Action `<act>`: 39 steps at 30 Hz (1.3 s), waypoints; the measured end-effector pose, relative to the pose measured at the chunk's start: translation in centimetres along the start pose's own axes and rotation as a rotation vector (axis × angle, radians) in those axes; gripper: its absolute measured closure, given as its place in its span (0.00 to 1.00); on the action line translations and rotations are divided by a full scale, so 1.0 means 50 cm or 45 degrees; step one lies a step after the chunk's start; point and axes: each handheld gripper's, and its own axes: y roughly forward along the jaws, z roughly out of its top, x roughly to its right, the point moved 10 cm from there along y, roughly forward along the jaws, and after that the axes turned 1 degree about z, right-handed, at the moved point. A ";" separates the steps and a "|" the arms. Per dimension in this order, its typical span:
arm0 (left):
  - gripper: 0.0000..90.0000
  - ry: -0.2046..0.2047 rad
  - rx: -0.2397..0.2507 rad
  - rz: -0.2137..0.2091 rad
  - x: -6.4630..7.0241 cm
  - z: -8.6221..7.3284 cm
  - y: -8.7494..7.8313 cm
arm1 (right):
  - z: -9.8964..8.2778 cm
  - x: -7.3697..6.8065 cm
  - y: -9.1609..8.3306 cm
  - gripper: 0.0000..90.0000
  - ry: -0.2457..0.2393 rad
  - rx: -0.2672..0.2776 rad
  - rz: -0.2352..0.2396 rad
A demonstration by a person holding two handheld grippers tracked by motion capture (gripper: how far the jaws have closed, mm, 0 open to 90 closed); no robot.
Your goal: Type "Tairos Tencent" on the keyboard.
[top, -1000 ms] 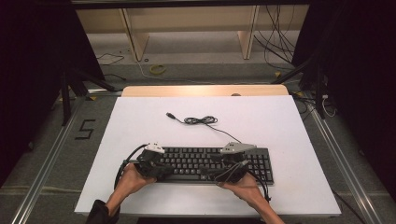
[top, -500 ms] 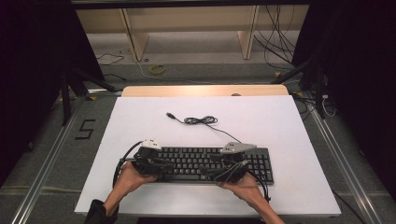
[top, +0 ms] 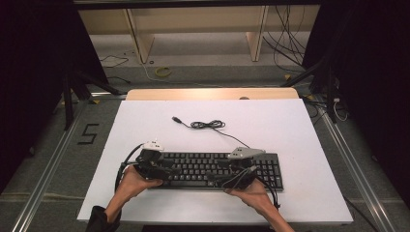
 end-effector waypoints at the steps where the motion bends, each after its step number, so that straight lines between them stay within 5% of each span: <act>1: 0.52 -0.009 0.004 0.005 -0.001 0.001 0.000 | 0.000 0.000 0.000 0.40 -0.003 0.001 0.000; 17: 0.39 -0.040 0.046 0.031 -0.021 0.012 -0.010 | 0.001 -0.003 0.002 0.40 -0.002 -0.001 0.007; 39: 0.39 -0.067 0.056 0.043 -0.044 0.019 -0.003 | 0.004 -0.011 0.006 0.40 -0.005 0.001 0.020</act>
